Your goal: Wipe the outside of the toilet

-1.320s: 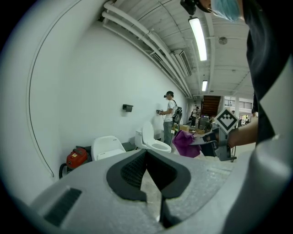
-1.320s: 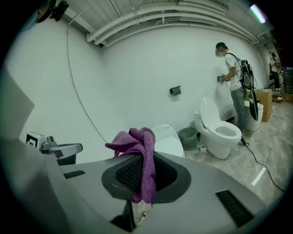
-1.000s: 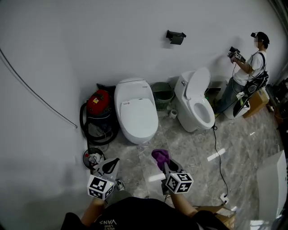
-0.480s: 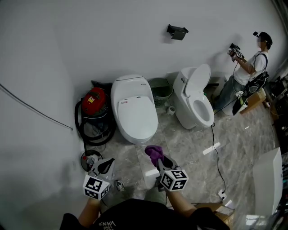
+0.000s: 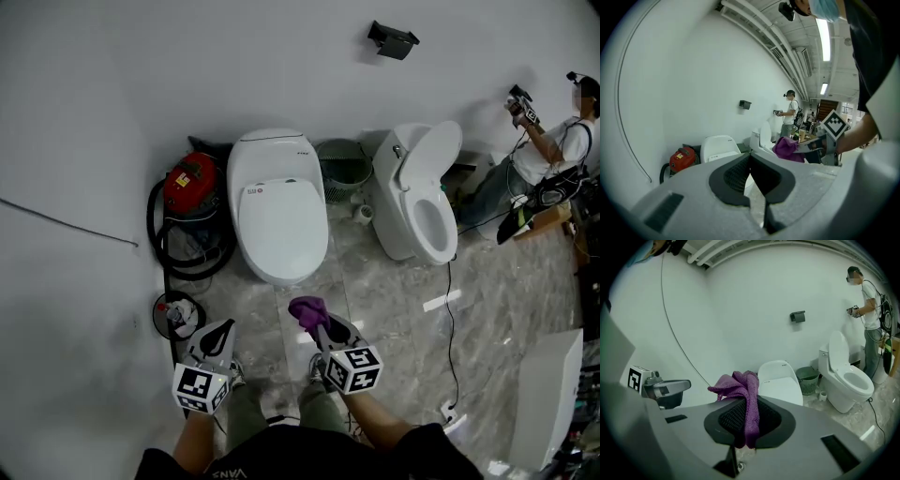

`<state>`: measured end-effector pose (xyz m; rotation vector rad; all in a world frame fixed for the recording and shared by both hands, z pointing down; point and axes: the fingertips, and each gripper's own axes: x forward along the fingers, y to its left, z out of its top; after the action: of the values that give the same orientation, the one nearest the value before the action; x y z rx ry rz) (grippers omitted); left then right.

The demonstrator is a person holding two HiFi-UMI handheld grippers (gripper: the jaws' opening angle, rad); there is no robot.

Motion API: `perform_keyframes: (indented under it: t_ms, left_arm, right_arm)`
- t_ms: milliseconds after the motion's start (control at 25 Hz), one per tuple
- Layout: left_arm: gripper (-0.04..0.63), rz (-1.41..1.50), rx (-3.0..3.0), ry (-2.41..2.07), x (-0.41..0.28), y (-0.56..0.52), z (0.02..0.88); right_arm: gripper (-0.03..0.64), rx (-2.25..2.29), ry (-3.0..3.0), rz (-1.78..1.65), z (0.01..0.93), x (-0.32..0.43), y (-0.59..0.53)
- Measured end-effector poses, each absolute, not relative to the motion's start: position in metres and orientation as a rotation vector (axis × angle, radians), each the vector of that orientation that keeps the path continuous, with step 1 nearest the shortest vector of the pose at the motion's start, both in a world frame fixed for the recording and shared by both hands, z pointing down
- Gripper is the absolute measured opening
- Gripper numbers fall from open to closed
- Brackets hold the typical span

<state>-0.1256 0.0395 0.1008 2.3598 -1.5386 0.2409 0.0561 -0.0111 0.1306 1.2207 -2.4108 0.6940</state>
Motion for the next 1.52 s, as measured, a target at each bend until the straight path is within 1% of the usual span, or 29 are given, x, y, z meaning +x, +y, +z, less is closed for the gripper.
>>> perform_keyframes:
  t_ms: [200, 680, 960, 1200, 1520]
  left_arm:
    - [0.003, 0.246, 2.320, -1.535, -0.105, 0.017, 0.142]
    - [0.003, 0.285, 2.287, -1.578, -0.115, -0.038, 0.286]
    - [0.003, 0.303, 2.236, -1.561, -0.130, -0.045, 0.369]
    - [0.003, 0.289, 2.232, -1.554, -0.138, -0.041, 0.432]
    - [0.003, 0.226, 2.156, -1.543, -0.134, -0.020, 0.504]
  right_arm:
    - [0.041, 1.172, -2.375, 0.737, 0.180, 0.064, -0.024]
    - [0.041, 1.133, -2.265, 0.834, 0.340, 0.051, -0.050]
    - [0.041, 1.093, -2.232, 0.807, 0.435, 0.019, -0.060]
    - [0.041, 1.043, -2.262, 0.732, 0.507, -0.026, -0.080]
    - [0.041, 1.059, -2.342, 0.662, 0.564, -0.073, -0.124]
